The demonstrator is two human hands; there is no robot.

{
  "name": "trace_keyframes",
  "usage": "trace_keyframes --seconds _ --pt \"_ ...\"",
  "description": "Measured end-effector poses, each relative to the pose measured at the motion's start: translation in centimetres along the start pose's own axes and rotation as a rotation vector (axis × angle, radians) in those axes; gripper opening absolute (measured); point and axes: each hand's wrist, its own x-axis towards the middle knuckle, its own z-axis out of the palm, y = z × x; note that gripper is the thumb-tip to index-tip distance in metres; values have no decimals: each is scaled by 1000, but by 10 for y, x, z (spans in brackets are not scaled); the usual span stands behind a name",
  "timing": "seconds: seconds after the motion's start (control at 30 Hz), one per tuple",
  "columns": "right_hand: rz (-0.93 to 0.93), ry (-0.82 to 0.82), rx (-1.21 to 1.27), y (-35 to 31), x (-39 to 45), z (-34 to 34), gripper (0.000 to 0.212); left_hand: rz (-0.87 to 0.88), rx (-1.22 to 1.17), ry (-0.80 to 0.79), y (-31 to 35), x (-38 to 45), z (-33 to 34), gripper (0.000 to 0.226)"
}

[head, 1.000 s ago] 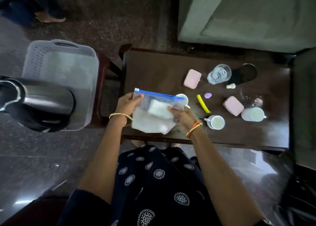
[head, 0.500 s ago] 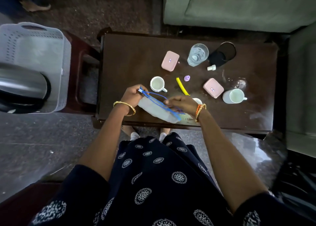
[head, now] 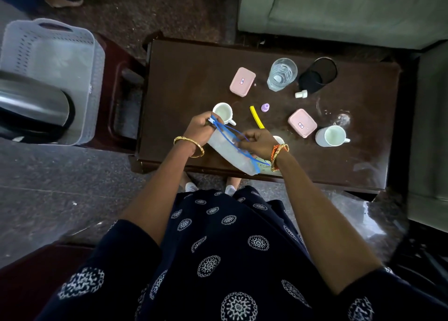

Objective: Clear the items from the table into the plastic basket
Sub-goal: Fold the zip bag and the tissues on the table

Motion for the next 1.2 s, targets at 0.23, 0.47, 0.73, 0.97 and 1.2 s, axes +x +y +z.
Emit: trace_keyframes --seconds 0.23,0.47,0.73,0.97,1.2 --pt "25 165 51 1 3 18 7 -32 -181 312 -9 -24 31 54" --pt "56 265 214 3 -2 33 12 -178 153 214 -32 -40 54 37" --pt "51 261 218 1 -4 33 8 -82 302 125 -24 -33 41 35" --pt "153 563 -47 10 -4 20 21 4 528 331 -22 -29 12 20" --pt "201 614 -26 15 -7 13 13 71 490 380 -26 -32 9 22"
